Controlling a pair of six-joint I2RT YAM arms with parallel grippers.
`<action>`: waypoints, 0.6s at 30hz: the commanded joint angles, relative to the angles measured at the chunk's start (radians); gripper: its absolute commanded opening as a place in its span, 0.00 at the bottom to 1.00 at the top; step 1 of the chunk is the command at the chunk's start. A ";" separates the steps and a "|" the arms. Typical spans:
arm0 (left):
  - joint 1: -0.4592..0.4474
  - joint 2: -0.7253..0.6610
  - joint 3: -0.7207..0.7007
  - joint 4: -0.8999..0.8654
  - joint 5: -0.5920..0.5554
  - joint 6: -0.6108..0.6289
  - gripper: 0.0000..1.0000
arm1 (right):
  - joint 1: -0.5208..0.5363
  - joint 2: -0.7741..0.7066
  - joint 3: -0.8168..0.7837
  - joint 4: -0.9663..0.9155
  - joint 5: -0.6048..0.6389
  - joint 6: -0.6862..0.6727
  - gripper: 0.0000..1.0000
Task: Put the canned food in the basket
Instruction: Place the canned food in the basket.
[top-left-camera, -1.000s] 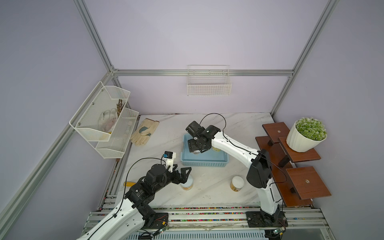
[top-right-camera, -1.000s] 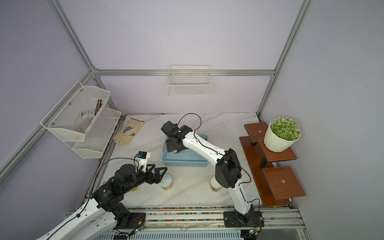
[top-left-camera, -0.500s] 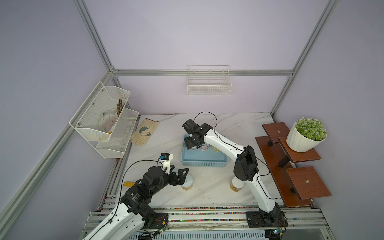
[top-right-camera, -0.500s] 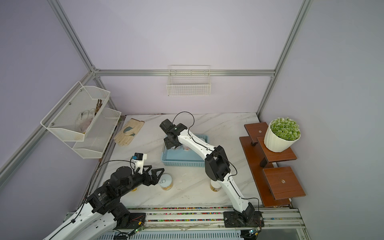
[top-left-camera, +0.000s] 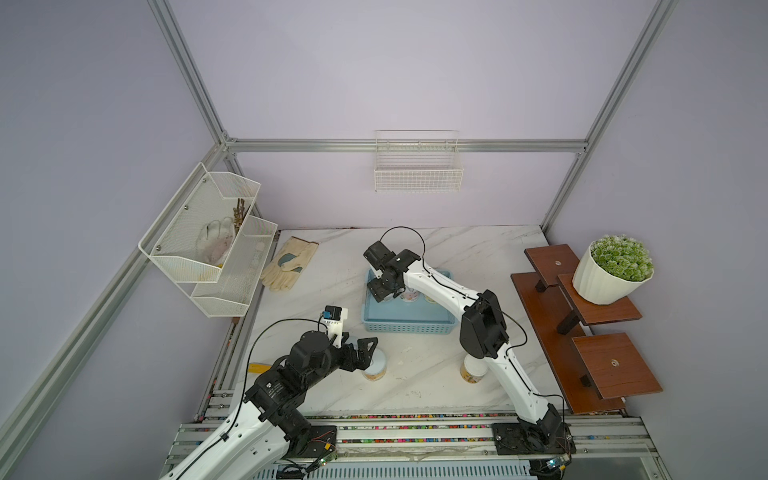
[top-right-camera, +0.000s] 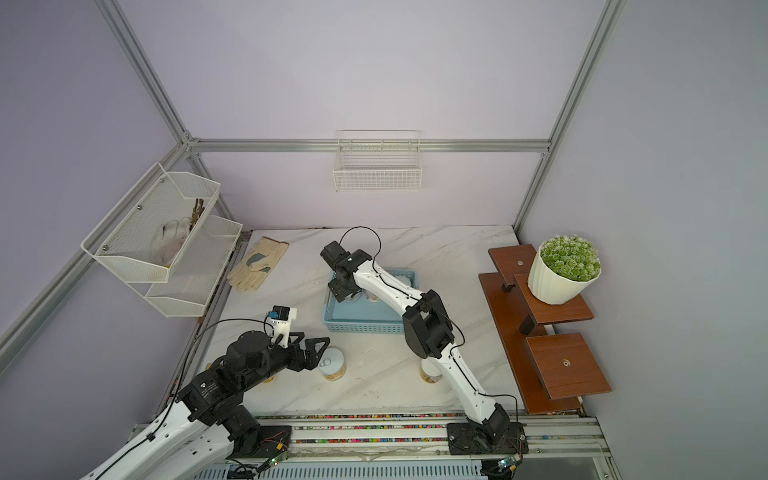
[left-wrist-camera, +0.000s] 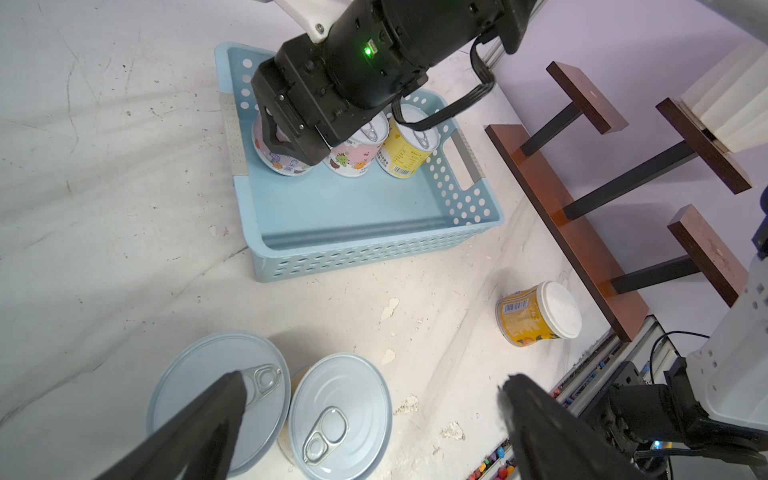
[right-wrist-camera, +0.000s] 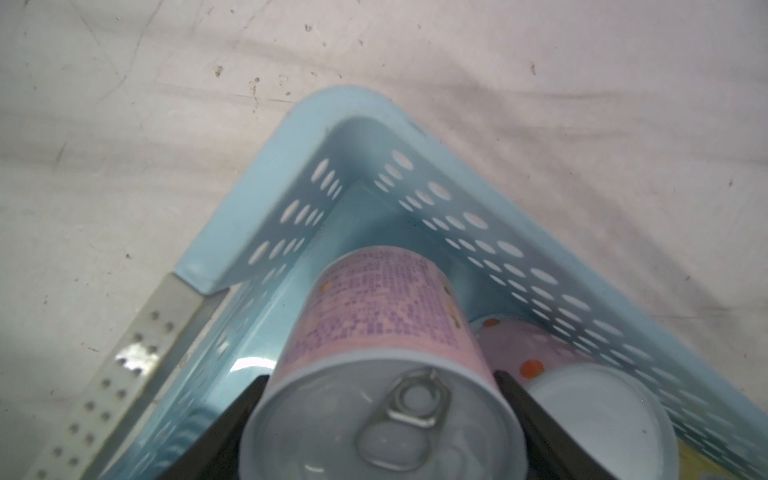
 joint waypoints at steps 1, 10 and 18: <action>0.000 0.001 0.035 0.032 0.010 -0.008 1.00 | -0.003 0.004 0.040 0.074 0.032 -0.061 0.00; 0.000 0.012 0.033 0.036 0.016 -0.007 1.00 | -0.012 0.072 0.108 0.077 0.094 -0.072 0.10; 0.000 0.013 0.030 0.038 0.012 -0.007 1.00 | -0.014 0.102 0.121 0.078 0.150 -0.076 0.51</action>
